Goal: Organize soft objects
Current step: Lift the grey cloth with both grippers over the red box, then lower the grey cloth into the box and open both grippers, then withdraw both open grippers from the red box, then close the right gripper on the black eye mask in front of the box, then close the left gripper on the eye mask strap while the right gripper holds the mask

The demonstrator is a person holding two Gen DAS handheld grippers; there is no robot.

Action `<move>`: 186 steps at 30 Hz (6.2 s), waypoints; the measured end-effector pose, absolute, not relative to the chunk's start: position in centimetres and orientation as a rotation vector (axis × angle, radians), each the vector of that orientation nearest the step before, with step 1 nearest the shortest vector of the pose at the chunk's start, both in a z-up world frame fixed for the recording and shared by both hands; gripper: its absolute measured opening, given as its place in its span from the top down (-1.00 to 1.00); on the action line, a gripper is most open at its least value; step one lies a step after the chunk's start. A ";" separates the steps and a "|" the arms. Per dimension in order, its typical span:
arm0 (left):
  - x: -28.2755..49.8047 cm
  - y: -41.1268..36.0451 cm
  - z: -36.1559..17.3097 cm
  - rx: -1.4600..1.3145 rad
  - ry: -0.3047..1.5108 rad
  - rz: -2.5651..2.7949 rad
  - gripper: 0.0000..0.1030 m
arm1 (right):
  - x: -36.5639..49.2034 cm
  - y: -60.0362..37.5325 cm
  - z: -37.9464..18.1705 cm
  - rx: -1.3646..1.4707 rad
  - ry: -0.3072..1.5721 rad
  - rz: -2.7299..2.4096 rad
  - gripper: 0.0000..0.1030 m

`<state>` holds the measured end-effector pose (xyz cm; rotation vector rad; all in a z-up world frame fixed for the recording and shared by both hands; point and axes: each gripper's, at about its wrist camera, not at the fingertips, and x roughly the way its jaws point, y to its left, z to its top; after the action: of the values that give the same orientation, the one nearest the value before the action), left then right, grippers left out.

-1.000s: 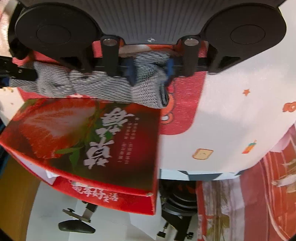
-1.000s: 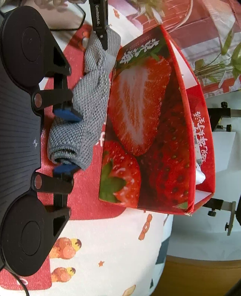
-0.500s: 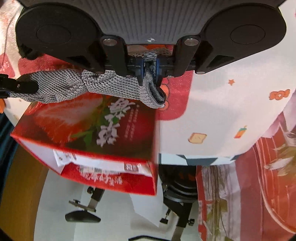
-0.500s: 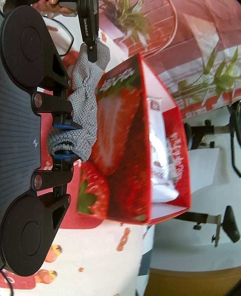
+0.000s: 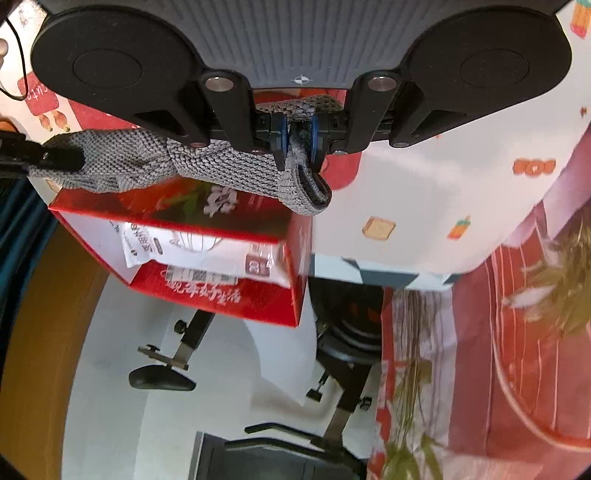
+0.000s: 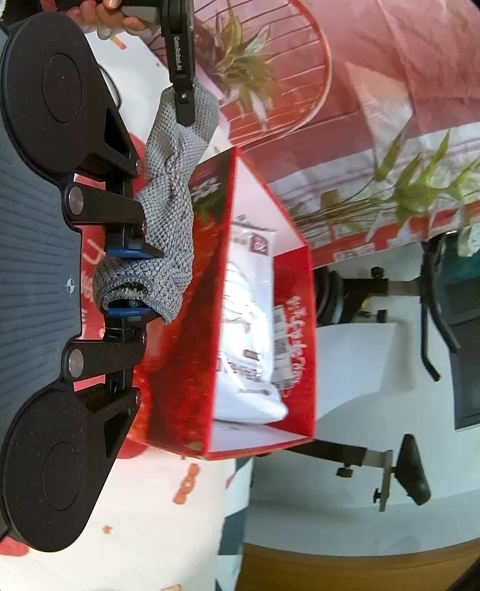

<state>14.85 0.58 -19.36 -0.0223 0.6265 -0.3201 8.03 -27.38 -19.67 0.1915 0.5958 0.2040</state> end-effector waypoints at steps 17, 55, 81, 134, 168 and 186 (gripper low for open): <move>15.4 0.4 -15.3 -0.039 0.494 -0.353 0.76 | 9.5 -28.3 -14.8 0.192 0.479 0.218 0.57; 36.2 -13.8 -17.2 0.230 0.723 -0.516 0.75 | 30.9 -31.8 -18.1 -0.154 0.680 0.032 0.55; 34.3 -11.4 -14.5 0.111 0.592 -0.461 -0.08 | 29.4 -32.9 -16.7 -0.110 0.634 0.009 -0.14; 12.1 0.5 -23.7 -0.116 0.888 -0.413 -0.07 | 3.9 -23.7 -26.5 -0.115 0.934 0.225 0.46; 11.6 -6.0 -26.9 0.037 0.989 -0.520 -0.04 | 5.9 -30.1 -28.2 0.267 0.807 -0.159 0.72; 16.0 -6.6 -26.9 0.159 0.900 -0.453 0.48 | 5.5 -30.6 -27.9 0.389 0.828 -0.076 0.37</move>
<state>16.04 -6.64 -26.94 0.1586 0.8996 -0.4532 5.54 -30.56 -27.89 0.3887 0.8283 -0.0762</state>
